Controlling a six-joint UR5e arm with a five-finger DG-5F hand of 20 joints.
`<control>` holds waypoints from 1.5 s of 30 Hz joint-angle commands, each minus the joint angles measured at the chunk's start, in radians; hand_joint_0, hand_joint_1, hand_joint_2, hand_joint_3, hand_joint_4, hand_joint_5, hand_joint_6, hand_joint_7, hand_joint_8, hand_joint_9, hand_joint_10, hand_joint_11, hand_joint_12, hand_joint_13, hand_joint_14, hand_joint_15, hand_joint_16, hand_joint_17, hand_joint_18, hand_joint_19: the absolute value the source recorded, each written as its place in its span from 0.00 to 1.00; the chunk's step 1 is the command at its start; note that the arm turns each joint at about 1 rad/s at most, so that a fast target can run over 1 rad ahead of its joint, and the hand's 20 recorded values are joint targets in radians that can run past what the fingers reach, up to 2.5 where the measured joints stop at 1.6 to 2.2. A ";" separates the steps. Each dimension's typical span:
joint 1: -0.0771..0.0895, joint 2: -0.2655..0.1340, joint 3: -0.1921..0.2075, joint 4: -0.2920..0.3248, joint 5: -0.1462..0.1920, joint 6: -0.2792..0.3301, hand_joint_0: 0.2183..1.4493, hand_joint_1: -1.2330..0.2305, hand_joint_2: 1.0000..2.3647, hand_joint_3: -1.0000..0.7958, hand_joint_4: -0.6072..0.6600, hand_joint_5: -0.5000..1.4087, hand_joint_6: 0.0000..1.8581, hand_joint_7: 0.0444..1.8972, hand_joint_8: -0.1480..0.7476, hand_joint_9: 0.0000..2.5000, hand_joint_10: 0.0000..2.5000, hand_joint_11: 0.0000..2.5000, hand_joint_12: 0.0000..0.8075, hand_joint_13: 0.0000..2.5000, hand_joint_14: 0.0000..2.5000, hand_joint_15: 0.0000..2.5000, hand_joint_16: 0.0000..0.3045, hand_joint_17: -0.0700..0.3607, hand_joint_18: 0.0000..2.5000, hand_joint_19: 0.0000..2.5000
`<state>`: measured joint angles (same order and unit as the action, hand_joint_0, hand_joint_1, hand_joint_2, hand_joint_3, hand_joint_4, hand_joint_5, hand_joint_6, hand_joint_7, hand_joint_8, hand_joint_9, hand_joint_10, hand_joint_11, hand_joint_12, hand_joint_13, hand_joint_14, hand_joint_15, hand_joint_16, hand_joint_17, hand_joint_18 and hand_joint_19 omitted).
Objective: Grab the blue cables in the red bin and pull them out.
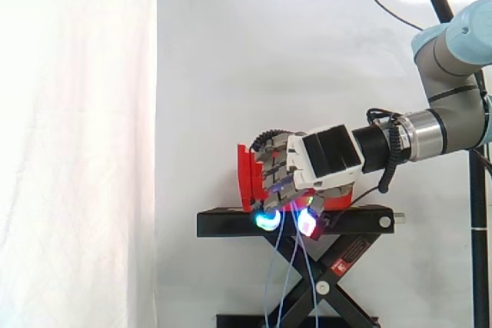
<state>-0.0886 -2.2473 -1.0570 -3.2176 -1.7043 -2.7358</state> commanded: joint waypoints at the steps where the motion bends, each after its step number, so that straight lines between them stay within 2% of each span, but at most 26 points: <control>1: 0.000 0.000 -0.006 0.031 0.000 0.000 0.42 0.15 0.00 0.00 0.58 0.73 0.01 0.35 0.47 0.37 0.01 0.49 0.50 0.27 0.01 0.26 0.19 0.46 0.23 0.26; 25: -0.003 0.000 -0.006 0.035 0.000 0.000 0.43 0.15 0.00 0.00 0.58 0.72 0.01 0.33 0.46 0.37 0.01 0.49 0.49 0.27 0.01 0.26 0.18 0.46 0.23 0.26; 33: -0.003 0.000 -0.008 0.053 0.000 0.000 0.43 0.15 0.00 0.00 0.58 0.71 0.01 0.31 0.46 0.37 0.01 0.49 0.50 0.27 0.01 0.26 0.19 0.46 0.23 0.26; 45: -0.010 0.000 -0.008 0.039 -0.002 0.000 0.43 0.15 0.00 0.00 0.58 0.71 0.01 0.30 0.47 0.37 0.01 0.48 0.49 0.27 0.01 0.26 0.18 0.46 0.22 0.26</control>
<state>-0.0964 -2.2473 -1.0644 -3.1762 -1.7056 -2.7359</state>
